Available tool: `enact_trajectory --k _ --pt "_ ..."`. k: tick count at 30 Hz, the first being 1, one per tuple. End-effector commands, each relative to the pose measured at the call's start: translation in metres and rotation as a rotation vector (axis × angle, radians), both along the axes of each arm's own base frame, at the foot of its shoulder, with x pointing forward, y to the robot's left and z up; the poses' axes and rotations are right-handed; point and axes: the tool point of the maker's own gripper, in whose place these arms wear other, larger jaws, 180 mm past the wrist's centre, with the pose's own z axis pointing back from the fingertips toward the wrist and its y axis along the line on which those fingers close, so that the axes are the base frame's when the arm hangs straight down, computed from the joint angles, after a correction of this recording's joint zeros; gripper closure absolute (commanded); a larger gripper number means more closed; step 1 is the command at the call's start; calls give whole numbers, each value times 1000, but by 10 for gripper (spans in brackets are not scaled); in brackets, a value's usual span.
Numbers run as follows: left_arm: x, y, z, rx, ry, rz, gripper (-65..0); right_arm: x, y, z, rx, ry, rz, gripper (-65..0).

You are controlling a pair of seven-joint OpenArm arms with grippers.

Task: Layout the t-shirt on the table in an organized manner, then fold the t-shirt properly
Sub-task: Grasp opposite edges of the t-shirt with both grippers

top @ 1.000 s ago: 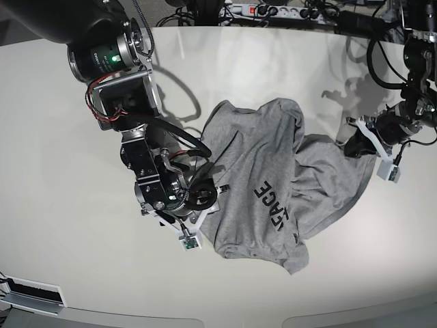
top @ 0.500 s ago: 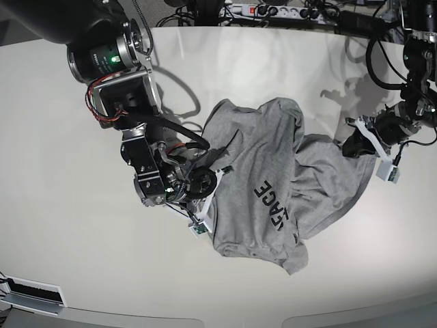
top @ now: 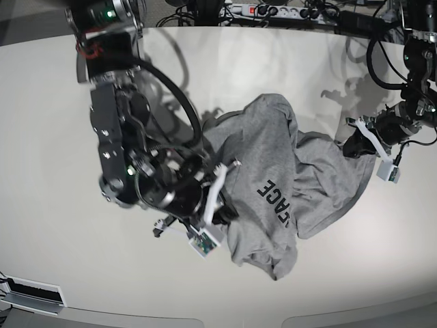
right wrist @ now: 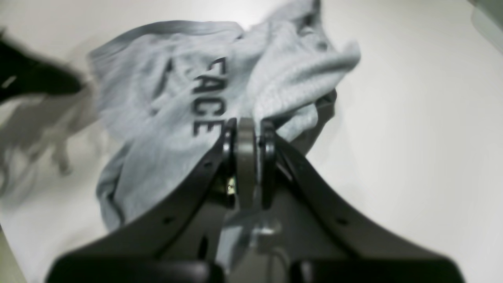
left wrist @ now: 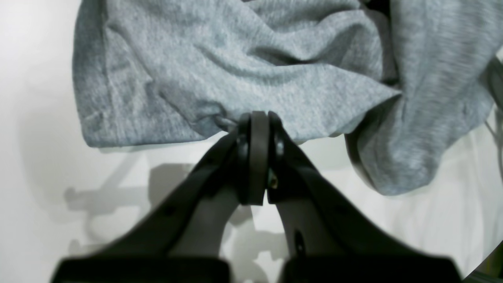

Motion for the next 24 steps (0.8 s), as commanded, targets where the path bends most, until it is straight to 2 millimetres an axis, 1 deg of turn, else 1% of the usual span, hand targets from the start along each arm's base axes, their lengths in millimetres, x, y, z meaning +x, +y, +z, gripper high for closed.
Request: enact_trajectory --k 1,3,6,8,11,13,15,20,21,24 --pt "11 6 14 15 -48 -4 0 2 -3 21 19 -64 -1 0" --pt "10 6 14 17 -47 -4 0 -5 -24 17 -24 -70 -78 0" --pt "10 6 14 16 -47 -4 0 -7 -72 4 -137 -67 -294 0" --pt "11 6 14 16 -48 -4 0 -11 -102 -2 -195 -70 -429 0" --pt "12 6 15 16 -51 -3 0 -22 -133 -7 -223 -49 -587 0" --pt "12 6 15 16 -52 -3 0 -32 -152 -18 -252 6 -706 0" --pt "12 6 15 17 -52 -3 0 -46 -165 -31 -302 65 -767 0" --pt "12 7 15 20 -51 -4 0 -83 -196 -58 -506 174 -847 0" --pt "12 7 15 20 -51 -4 0 -90 -199 -63 -532 192 -849 0" --pt "12 7 15 21 -52 -4 0 -113 -197 -79 -577 249 -795 0"
